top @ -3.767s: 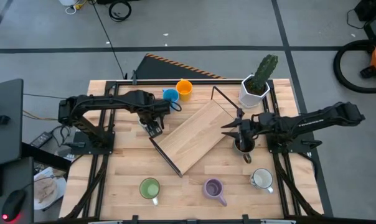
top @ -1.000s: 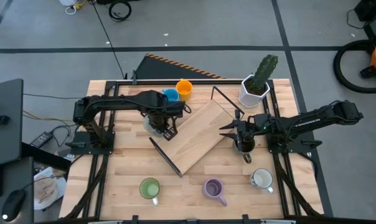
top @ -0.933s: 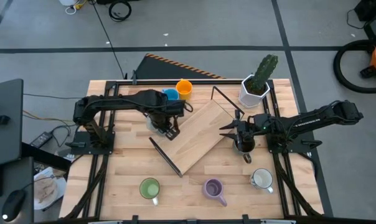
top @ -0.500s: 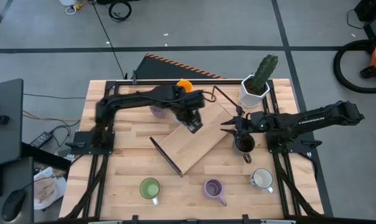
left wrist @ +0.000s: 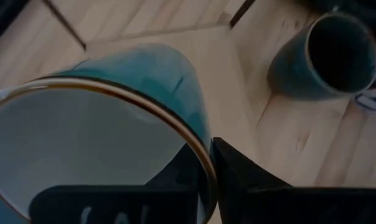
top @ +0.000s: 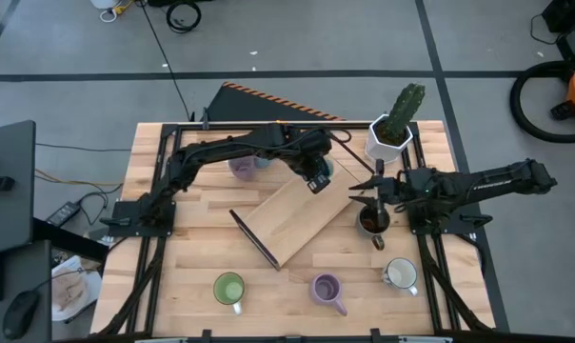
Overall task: Place coffee mugs
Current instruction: Put the blue patterned mug on the shelf
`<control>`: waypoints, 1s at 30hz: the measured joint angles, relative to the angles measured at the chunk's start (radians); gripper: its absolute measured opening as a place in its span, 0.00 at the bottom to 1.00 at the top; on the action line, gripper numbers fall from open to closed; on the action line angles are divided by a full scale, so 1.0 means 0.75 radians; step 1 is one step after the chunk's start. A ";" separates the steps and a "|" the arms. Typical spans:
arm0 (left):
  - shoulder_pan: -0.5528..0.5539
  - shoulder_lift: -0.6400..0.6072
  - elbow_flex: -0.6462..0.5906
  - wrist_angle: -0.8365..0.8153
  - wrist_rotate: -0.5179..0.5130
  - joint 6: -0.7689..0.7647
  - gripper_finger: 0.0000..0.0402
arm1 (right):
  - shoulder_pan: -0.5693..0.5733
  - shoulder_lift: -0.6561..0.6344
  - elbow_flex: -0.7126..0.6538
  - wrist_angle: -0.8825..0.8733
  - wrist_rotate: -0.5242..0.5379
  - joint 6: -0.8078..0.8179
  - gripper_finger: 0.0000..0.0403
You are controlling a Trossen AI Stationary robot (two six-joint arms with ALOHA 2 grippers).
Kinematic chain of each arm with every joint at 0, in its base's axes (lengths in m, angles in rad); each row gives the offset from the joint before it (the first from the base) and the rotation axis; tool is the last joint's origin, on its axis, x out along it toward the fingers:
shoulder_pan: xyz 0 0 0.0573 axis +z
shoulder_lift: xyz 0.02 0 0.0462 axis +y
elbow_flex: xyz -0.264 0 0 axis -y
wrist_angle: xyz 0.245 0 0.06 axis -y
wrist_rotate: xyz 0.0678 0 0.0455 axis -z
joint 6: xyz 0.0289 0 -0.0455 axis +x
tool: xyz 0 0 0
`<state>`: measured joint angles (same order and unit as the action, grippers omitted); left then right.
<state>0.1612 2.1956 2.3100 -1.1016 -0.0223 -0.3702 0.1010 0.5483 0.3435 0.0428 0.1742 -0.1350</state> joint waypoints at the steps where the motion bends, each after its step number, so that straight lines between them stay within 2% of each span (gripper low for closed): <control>1: 0.000 0.000 0.000 0.007 0.000 0.000 0.08 | 0.009 -0.021 0.000 -0.009 0.002 0.000 0.28; 8: 0.001 0.071 0.001 0.096 0.016 -0.057 0.08 | 0.056 -0.107 -0.001 -0.080 0.007 0.006 0.28; 19: 0.057 0.078 0.063 0.146 0.020 -0.056 0.08 | 0.085 -0.113 -0.001 -0.039 0.021 0.004 0.28; 30: 0.067 0.119 0.063 0.049 0.065 -0.049 0.08 | 0.085 -0.116 -0.001 0.009 0.099 -0.056 0.28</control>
<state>0.2111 2.2849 2.3569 -1.0647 0.0264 -0.4073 0.1646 0.4614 0.3431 0.0493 0.2485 -0.1772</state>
